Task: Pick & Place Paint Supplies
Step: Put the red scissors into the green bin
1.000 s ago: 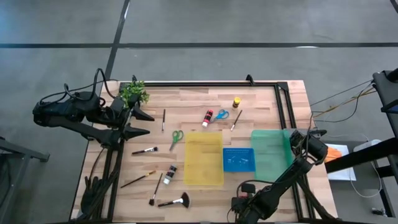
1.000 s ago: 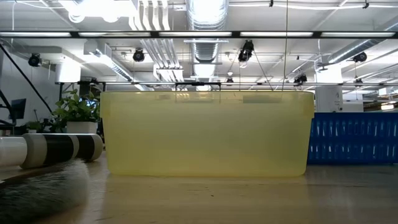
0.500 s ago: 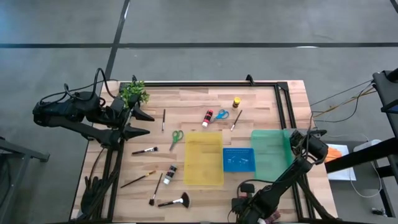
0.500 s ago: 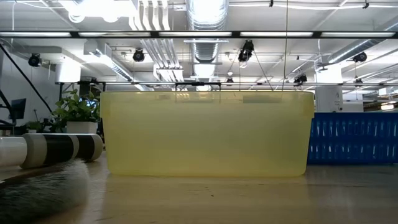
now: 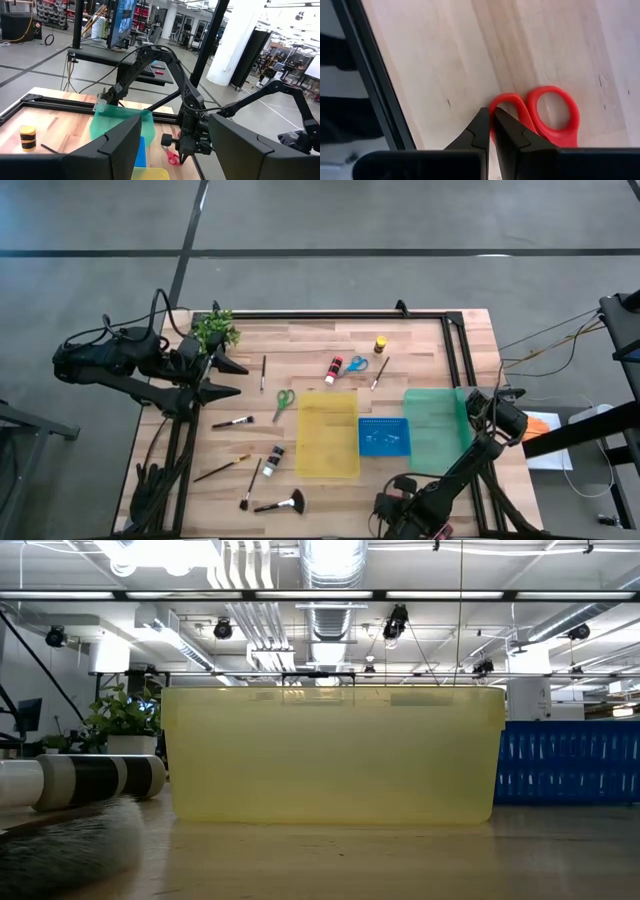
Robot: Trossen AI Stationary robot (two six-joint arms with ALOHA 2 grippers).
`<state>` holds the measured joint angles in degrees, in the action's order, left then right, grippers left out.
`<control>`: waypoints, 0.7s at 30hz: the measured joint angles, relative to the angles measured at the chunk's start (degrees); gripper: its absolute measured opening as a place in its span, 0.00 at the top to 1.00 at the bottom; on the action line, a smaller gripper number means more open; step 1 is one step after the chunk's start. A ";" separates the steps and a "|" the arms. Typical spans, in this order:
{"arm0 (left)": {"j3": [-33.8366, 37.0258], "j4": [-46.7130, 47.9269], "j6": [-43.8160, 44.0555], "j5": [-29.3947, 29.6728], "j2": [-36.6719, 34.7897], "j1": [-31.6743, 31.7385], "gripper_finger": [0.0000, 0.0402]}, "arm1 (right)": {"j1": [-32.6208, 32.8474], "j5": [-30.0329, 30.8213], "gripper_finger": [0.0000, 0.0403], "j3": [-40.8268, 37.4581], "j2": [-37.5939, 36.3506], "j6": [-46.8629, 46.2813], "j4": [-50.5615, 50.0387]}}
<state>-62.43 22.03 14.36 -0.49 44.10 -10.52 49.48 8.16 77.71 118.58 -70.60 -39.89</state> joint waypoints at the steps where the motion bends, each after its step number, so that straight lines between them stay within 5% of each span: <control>1: 0.00 -0.01 -0.49 0.01 0.00 0.02 0.39 | 0.10 0.20 0.98 0.00 -0.13 -0.33 -0.13; 11: 0.00 -0.01 -1.34 0.69 0.04 0.06 0.39 | -0.76 3.26 0.98 -0.70 -4.12 9.65 -6.44; 21: 0.00 0.06 -2.48 0.45 0.04 0.04 0.39 | -2.42 12.57 0.98 -0.40 -17.04 4.76 -8.40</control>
<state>-62.43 22.09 11.88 -0.05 44.14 -10.48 47.07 20.74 77.32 101.55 -65.84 -48.29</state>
